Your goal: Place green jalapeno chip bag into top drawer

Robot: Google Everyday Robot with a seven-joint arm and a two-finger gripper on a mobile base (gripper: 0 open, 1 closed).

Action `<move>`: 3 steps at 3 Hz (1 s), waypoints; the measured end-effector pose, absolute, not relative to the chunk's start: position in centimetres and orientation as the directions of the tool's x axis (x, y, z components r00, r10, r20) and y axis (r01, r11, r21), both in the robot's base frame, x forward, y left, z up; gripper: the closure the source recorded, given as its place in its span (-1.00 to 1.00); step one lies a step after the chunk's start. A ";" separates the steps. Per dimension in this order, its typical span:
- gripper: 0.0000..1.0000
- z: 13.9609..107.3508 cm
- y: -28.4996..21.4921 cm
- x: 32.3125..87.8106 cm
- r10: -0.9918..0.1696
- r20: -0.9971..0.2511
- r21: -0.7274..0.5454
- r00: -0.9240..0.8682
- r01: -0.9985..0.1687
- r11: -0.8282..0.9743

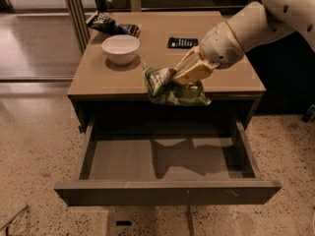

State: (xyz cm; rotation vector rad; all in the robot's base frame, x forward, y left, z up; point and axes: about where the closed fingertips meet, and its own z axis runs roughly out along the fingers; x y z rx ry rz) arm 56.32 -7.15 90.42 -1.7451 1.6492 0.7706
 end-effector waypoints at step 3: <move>1.00 77.2 -9.6 49.3 -0.699 -0.714 0.019 0.046 -0.996 -0.086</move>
Offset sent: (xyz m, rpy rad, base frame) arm -0.0947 -0.0244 -0.1350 -0.1245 0.1107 0.0539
